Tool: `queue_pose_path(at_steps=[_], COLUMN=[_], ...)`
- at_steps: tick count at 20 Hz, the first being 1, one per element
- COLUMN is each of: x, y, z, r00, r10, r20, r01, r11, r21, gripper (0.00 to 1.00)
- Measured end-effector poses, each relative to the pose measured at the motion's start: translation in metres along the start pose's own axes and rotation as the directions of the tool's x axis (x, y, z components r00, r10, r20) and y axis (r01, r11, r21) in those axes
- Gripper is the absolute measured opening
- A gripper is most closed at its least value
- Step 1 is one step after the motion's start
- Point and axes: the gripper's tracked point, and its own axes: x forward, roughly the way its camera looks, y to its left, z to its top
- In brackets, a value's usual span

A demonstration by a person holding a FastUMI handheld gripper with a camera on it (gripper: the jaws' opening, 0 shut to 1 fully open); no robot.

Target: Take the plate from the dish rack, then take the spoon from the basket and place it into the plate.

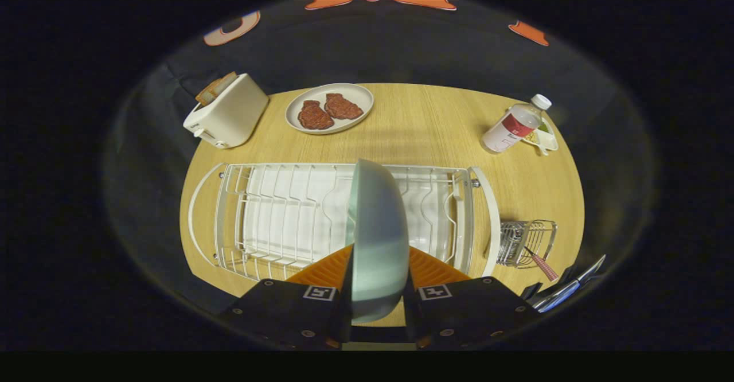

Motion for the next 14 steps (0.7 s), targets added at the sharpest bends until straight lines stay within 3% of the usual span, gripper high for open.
queue_pose_path(at_steps=[2,5,7,14], x=[-0.002,-0.007,-0.012,-0.038], y=[0.0,-0.015,-0.013,-0.017], z=[0.001,0.006,0.011,0.019], r00=[0.998,0.972,0.96,0.9], r10=[-0.07,-0.235,-0.276,-0.421], r20=[0.003,0.029,0.038,0.117], r01=[0.07,0.236,0.278,0.429], r11=[0.997,0.97,0.96,0.902], r21=[-0.015,-0.058,-0.044,-0.052], gripper=[0.37,0.32,0.27,0.26])
